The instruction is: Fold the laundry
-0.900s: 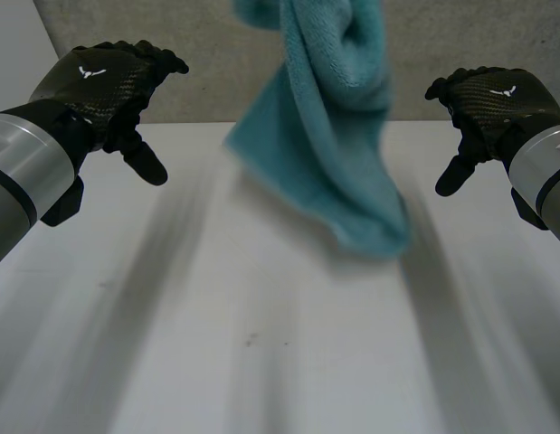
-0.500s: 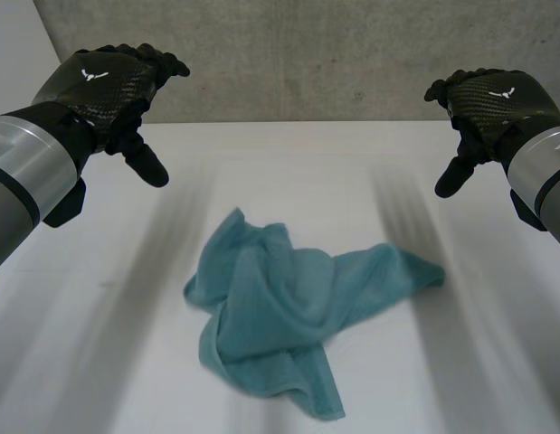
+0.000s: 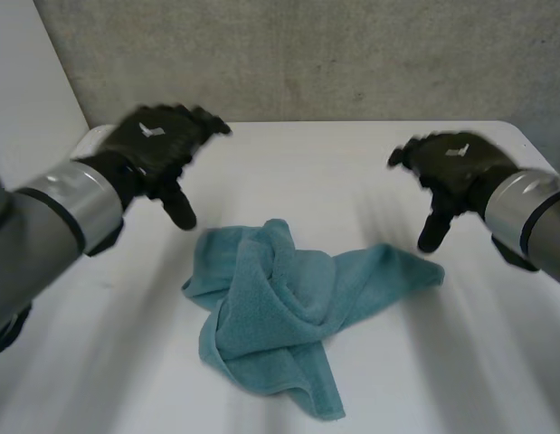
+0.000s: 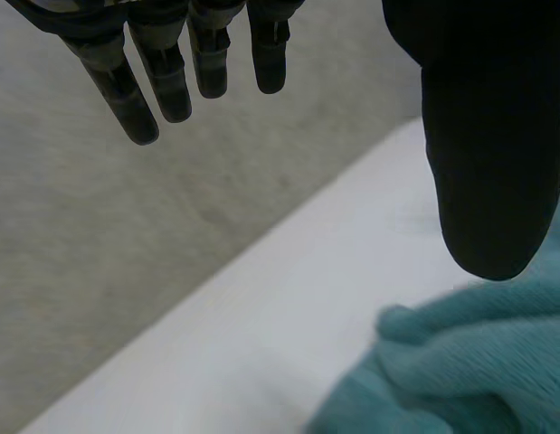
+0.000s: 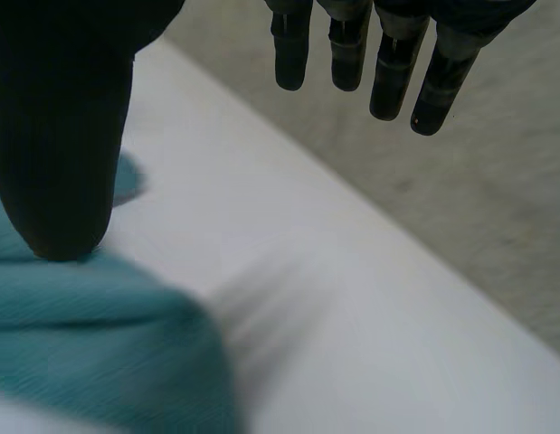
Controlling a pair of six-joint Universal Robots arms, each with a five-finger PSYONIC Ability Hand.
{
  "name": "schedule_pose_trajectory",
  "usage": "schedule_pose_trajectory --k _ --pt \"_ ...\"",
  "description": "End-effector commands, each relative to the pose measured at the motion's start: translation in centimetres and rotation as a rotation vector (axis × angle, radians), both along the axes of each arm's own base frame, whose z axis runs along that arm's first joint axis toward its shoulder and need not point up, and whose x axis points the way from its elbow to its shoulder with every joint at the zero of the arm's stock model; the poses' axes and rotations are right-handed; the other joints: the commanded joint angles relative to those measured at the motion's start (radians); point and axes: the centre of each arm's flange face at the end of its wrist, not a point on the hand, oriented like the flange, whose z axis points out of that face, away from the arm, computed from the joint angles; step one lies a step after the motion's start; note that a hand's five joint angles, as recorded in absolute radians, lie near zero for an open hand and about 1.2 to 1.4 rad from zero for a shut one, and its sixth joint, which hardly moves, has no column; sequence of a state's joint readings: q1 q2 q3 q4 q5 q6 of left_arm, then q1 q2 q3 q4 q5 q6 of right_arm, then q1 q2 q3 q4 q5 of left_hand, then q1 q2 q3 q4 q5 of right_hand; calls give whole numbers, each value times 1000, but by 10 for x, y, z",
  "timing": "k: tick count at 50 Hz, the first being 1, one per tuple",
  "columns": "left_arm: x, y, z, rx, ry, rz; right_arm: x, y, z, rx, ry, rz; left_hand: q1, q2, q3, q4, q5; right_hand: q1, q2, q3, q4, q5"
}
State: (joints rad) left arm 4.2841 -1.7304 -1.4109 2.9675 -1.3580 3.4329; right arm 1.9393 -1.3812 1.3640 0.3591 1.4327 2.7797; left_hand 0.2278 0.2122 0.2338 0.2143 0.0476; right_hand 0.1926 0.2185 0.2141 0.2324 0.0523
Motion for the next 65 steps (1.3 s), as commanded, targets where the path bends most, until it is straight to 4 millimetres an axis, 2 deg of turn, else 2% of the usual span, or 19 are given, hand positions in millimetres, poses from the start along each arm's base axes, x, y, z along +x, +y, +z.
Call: schedule_pose_trajectory --k 1,4,10,16,21,24,25,28,34,40,41,44,50,55,57,58,59,61,65 --pt "-17 -11 -59 98 -145 -124 10 25 -28 200 -37 66 15 31 9 29 21 57 31 35 17 23" --pt "-21 -13 -77 118 -190 -161 12 29 -40 247 -91 59 18 34 12 32 24 54 28 32 14 20" --pt "-30 -8 -111 165 -246 -297 24 36 -95 308 -195 85 74 89 68 87 79 51 25 29 11 17" --pt "-32 -7 -122 194 -249 -322 38 38 -130 291 -190 120 423 438 417 436 428 89 63 67 49 55" --pt "-33 -10 -126 194 -245 -321 41 33 -155 330 -151 92 748 764 742 762 754 273 247 252 233 239" --pt "-34 -12 -125 179 -239 -315 40 28 -160 316 -137 53 1036 1052 1030 1049 1042 686 660 665 646 652" --pt "-34 -12 -124 171 -237 -313 39 21 -157 281 -139 20 1118 1134 1112 1132 1124 1173 1147 1152 1134 1139" --pt "-34 -14 -114 139 -227 -302 37 6 -143 183 -172 -27 1168 1184 1162 1182 1174 1204 1178 1182 1164 1169" --pt "-31 -5 -75 50 -196 -256 35 -7 -40 -143 -322 -27 1168 1184 1162 1182 1174 1204 1178 1182 1164 1169" --pt "-25 18 -31 25 -70 -173 33 -16 18 -210 -322 2 1168 1184 1162 1182 1174 1204 1178 1182 1164 1169" --pt "-19 27 -17 30 -7 -131 35 -18 19 -192 -315 12 1168 1184 1162 1182 1174 1204 1178 1182 1164 1169" --pt "-14 36 -14 62 40 -99 47 -33 2 -78 -265 48 1168 1184 1162 1182 1174 1204 1178 1182 1164 1169" --pt "-17 52 -43 179 40 -99 71 -61 -32 37 -212 78 1168 1184 1162 1182 1174 1204 1178 1182 1164 1169" --pt "-25 37 -82 228 -1 -57 84 -85 -72 71 -171 78 1168 1184 1162 1182 1174 1204 1178 1182 1164 1169" --pt "-25 29 -90 227 -18 -16 87 -90 -82 74 -147 81 1101 1117 1095 1115 1107 752 726 731 712 718" --pt "-24 25 -93 229 -22 1 89 -92 -87 62 -122 77 1093 1108 1087 1106 1098 322 297 301 283 288" --pt "-23 21 -93 226 -25 17 88 -94 -84 40 -105 55 1063 1079 1057 1077 1069 115 89 93 75 80" --pt "-21 9 -93 212 -23 67 85 -95 -79 27 -102 36 797 813 791 811 803 69 43 47 29 35" --pt "-12 -13 -84 173 -1 134 69 -80 -37 -38 -116 -36 441 457 435 454 447 -17 -43 -38 -56 -51"
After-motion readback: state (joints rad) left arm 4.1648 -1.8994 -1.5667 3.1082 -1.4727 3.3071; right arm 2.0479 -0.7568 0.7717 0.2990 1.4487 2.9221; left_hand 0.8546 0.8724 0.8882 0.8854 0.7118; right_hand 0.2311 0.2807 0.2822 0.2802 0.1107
